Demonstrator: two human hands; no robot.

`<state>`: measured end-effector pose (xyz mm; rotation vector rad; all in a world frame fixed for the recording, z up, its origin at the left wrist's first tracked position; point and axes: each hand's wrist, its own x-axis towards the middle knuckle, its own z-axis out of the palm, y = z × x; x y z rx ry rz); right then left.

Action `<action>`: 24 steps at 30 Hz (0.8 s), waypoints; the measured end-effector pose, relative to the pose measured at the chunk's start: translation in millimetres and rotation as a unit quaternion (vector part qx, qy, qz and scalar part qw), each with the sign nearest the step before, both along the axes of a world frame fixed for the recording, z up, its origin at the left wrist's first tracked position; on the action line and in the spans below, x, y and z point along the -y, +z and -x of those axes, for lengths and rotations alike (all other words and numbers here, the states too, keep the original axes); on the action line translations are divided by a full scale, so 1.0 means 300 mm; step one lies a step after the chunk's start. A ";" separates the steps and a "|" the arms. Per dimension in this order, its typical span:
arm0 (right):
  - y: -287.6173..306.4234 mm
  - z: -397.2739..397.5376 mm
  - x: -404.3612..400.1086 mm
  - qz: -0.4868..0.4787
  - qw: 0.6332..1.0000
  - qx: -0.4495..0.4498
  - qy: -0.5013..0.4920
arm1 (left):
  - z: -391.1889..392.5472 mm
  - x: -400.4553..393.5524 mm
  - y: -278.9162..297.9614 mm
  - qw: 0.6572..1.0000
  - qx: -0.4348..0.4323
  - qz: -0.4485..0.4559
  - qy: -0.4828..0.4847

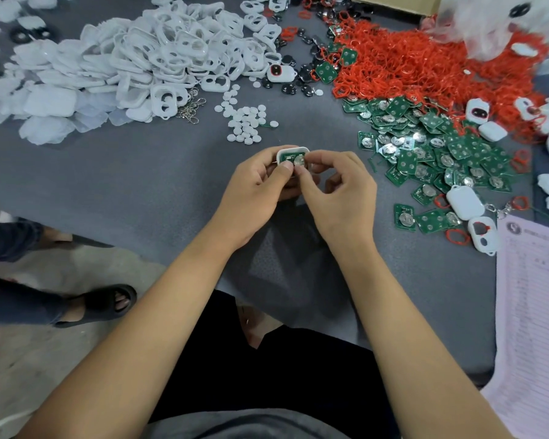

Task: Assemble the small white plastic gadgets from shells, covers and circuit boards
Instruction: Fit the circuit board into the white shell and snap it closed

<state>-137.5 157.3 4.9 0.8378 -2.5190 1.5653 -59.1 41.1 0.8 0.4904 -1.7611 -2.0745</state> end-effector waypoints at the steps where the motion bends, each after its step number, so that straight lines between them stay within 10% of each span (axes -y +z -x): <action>1: -0.001 0.000 -0.001 -0.001 1.000 -0.001 -0.004 | 0.001 0.001 0.000 1.000 0.000 -0.005 -0.005; 24: -0.003 -0.005 -0.001 -0.048 0.997 -0.039 -0.051 | -0.001 0.002 0.008 0.999 0.007 0.032 -0.028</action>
